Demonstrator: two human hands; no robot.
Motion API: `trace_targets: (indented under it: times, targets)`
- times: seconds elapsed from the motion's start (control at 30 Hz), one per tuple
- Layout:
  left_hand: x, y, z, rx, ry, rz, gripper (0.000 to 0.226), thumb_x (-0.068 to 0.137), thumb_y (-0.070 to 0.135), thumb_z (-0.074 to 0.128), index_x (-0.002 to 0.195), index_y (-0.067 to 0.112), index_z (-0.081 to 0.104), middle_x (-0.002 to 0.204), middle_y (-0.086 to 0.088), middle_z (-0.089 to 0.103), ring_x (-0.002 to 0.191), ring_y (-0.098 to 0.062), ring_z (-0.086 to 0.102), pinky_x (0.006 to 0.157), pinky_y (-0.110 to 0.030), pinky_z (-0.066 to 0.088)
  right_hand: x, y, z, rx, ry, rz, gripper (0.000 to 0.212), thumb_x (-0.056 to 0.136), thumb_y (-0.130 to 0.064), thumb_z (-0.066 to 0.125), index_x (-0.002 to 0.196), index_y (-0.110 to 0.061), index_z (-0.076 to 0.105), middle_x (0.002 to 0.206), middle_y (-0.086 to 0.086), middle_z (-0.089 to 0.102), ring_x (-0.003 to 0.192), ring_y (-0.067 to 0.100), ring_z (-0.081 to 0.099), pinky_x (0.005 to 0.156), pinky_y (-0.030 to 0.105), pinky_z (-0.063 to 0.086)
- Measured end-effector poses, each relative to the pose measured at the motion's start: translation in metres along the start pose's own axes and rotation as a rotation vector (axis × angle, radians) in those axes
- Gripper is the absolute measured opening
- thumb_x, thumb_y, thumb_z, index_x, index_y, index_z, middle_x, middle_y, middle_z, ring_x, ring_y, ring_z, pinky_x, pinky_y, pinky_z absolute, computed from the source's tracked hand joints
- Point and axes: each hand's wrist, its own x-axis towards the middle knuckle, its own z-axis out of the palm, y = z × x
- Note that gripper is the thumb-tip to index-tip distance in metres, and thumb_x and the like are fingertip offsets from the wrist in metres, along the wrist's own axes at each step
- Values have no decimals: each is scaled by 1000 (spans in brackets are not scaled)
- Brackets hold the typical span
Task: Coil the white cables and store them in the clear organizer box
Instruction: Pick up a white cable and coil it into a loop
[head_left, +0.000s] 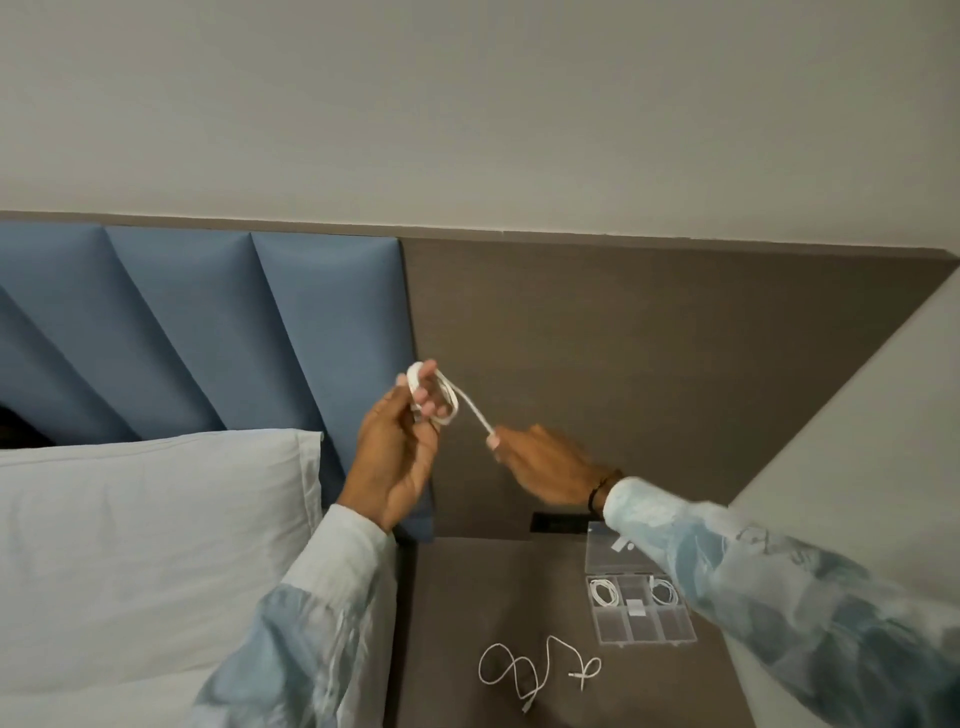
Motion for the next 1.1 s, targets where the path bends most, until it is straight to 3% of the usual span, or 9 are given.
trace_targets:
  times: [0.07, 0.17, 0.3, 0.43, 0.57, 0.7, 0.87, 0.97, 1.1]
  targets:
    - [15, 9, 3, -18, 85, 122, 34, 109, 20, 38, 111, 2, 66, 68, 3, 58, 63, -6, 55, 68, -18, 53, -9, -19, 15, 46, -65, -26, 33, 104, -52, 21, 108, -31, 45, 88, 8, 67, 77, 33, 65, 70, 46, 56]
    - [20, 3, -13, 716, 209, 389, 31, 108, 21, 47, 109, 1, 71, 78, -2, 67, 72, -9, 63, 75, -23, 55, -12, -37, 14, 109, -59, -81, 27, 107, -43, 28, 104, -22, 45, 83, 8, 65, 69, 30, 61, 62, 46, 53]
    - [10, -24, -46, 1327, -9, 472, 35, 104, 22, 48, 80, 1, 62, 72, -20, 61, 66, -21, 55, 66, -41, 46, 1, -45, -17, 112, 69, -150, 23, 106, -36, 36, 103, -21, 52, 87, 4, 65, 73, 29, 62, 64, 48, 54]
    - [-2, -39, -45, 1094, -154, 124, 41, 107, 29, 42, 86, 18, 75, 73, -5, 67, 70, -15, 61, 74, -28, 49, 21, -27, -49, 158, 193, -143, 12, 99, -27, 55, 96, -18, 62, 80, -1, 67, 68, 18, 62, 65, 46, 56]
    - [-9, -37, -30, 774, -239, -163, 46, 109, 24, 38, 90, 20, 79, 74, -5, 58, 67, -14, 55, 71, -26, 50, 26, -8, -52, 411, 76, -36, 22, 94, -29, 68, 116, -24, 69, 70, -9, 62, 60, 4, 54, 63, 19, 48]
    - [-11, -30, -21, 718, -196, -162, 38, 106, 28, 43, 94, 5, 70, 79, -12, 58, 67, -8, 58, 70, -19, 53, 21, -9, -33, 652, -38, 116, 27, 101, -37, 56, 92, -16, 71, 63, -11, 59, 53, 1, 47, 50, 12, 38]
    - [-8, -33, -13, 958, -131, 39, 36, 111, 23, 35, 89, 6, 58, 79, -5, 58, 73, -12, 54, 74, -24, 47, 18, -14, -31, 662, 32, 114, 39, 103, -44, 49, 89, -9, 61, 69, -6, 57, 65, 10, 50, 67, 28, 43]
    - [-3, -36, -15, 1103, -22, 158, 37, 110, 23, 37, 79, 15, 55, 86, -7, 49, 75, -12, 49, 74, -26, 40, 18, -13, -31, 568, 60, 68, 33, 102, -43, 51, 88, -17, 64, 70, -9, 60, 62, 0, 54, 66, 18, 45]
    - [-1, -35, -17, 963, 17, 41, 41, 110, 29, 39, 72, 21, 51, 72, 9, 52, 68, -1, 47, 71, -22, 38, 16, 0, -31, 678, 47, 125, 23, 101, -32, 57, 100, -14, 72, 73, -7, 64, 59, -5, 55, 60, 9, 45]
